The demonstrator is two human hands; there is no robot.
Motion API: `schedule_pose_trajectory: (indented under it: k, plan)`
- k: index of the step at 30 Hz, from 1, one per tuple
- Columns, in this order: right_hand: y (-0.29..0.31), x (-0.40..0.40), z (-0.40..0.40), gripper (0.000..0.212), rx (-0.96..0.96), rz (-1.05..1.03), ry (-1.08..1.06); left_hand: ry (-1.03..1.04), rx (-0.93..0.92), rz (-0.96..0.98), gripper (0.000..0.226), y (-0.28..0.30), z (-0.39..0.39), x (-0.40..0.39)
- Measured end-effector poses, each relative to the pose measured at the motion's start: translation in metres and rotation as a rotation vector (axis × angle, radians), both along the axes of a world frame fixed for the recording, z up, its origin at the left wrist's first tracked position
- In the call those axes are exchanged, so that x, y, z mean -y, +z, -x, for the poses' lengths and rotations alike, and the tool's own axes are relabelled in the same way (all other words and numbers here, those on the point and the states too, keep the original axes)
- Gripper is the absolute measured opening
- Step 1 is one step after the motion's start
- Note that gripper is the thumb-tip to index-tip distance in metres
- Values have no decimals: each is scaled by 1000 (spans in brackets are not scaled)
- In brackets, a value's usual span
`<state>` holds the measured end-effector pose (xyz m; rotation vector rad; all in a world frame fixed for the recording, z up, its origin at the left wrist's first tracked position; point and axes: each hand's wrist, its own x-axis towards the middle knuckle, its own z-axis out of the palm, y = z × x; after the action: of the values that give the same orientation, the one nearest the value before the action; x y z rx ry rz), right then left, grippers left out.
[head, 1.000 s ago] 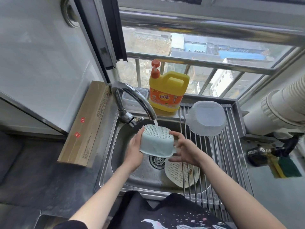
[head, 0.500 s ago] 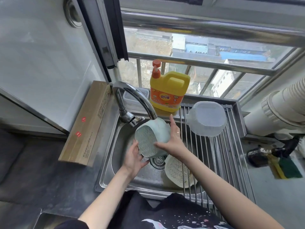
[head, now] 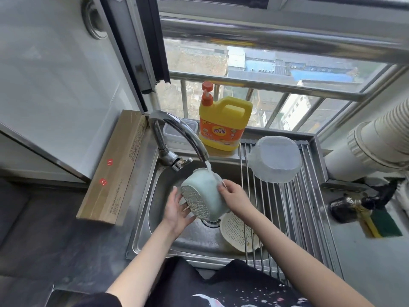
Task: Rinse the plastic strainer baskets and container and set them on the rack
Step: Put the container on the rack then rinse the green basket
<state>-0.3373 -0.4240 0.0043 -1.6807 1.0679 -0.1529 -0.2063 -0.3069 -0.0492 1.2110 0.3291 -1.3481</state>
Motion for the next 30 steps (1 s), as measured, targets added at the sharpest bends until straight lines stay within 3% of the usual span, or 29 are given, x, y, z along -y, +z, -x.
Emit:
schedule_pose_trajectory:
  k: [2, 5, 9, 12, 14, 15, 16, 19, 21, 23, 26, 28, 30]
  plan:
    - [2, 1, 6, 18, -67, -13, 211, 8, 25, -36, 53, -4, -7, -7]
    - [1, -10, 11, 16, -112, 221, 446, -73, -45, -62, 66, -9, -13, -13]
    - [-4, -24, 14, 22, -156, 672, 555, -200, -94, -50, 69, -4, -14, -7]
    - [-11, -25, 23, 35, -222, 874, 609, -265, -37, -72, 67, 6, -10, 5]
    - [-14, -21, 29, 35, -209, 921, 608, -303, 76, -116, 43, 15, -2, 14]
    - [-11, -19, 31, 32, -202, 892, 638, -288, 137, -133, 34, 16, 2, 17]
    - [-6, -17, 31, 28, -202, 840, 678, -263, 210, -162, 41, 14, 5, 20]
    - [5, -11, 34, 49, -280, 521, 730, -221, 407, -212, 53, 16, 14, 29]
    - [7, -9, 36, 41, -189, 440, 561, -214, 531, -237, 49, 21, 18, 32]
    - [4, -4, 37, 35, -138, 498, 338, -236, 650, -240, 44, 21, 19, 33]
    - [-4, 1, 38, 45, -155, 535, 11, -277, 719, -217, 42, 21, 19, 33]
    - [-5, 6, 38, 51, -178, 376, -111, -261, 701, -209, 41, 23, 16, 35]
    - [-5, 9, 40, 46, -222, 154, -91, -237, 639, -195, 41, 23, 13, 37]
